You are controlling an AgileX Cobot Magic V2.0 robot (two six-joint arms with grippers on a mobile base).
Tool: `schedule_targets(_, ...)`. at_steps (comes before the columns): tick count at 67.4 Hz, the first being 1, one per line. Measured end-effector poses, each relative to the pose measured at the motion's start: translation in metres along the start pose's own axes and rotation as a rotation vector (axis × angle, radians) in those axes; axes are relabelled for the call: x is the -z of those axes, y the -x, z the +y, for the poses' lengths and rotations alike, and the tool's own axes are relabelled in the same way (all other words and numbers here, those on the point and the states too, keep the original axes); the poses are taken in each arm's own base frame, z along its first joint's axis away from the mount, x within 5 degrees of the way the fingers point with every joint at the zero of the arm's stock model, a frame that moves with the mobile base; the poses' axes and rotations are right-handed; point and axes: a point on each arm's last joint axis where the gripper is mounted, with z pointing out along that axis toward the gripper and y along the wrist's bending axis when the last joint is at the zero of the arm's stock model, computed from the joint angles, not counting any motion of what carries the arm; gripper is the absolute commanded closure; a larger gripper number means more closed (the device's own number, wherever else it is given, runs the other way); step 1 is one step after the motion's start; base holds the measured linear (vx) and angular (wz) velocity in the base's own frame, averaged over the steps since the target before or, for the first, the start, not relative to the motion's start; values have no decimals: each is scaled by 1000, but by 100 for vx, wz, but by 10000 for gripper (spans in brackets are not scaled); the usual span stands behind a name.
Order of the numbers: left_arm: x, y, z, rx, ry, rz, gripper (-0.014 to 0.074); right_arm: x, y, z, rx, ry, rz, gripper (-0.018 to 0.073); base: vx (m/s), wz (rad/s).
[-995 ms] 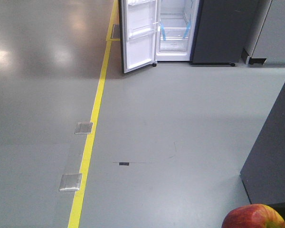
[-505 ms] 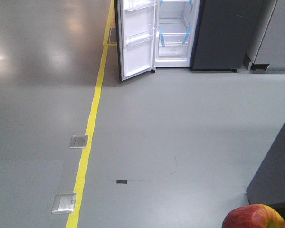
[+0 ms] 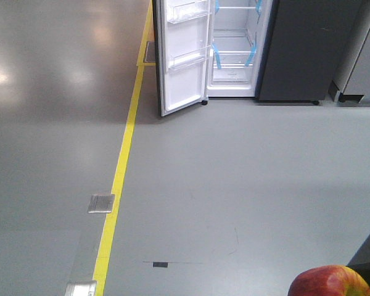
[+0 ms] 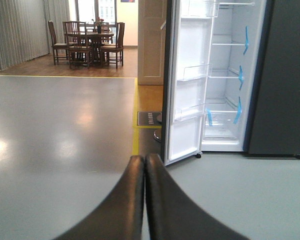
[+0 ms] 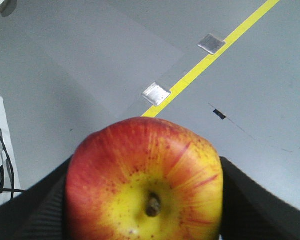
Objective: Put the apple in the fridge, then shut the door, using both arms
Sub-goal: 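Drive toward the open fridge carrying the apple in the right gripper, then continue driving up to the fridge door with the apple held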
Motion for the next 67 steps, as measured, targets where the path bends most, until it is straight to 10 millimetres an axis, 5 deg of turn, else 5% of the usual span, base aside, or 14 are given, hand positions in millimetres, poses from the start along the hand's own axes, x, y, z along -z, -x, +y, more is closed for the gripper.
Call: schedule_targets(67, 0, 0, 0, 0, 0, 0, 601, 0, 0, 0, 0, 0, -1, 391, 24, -2)
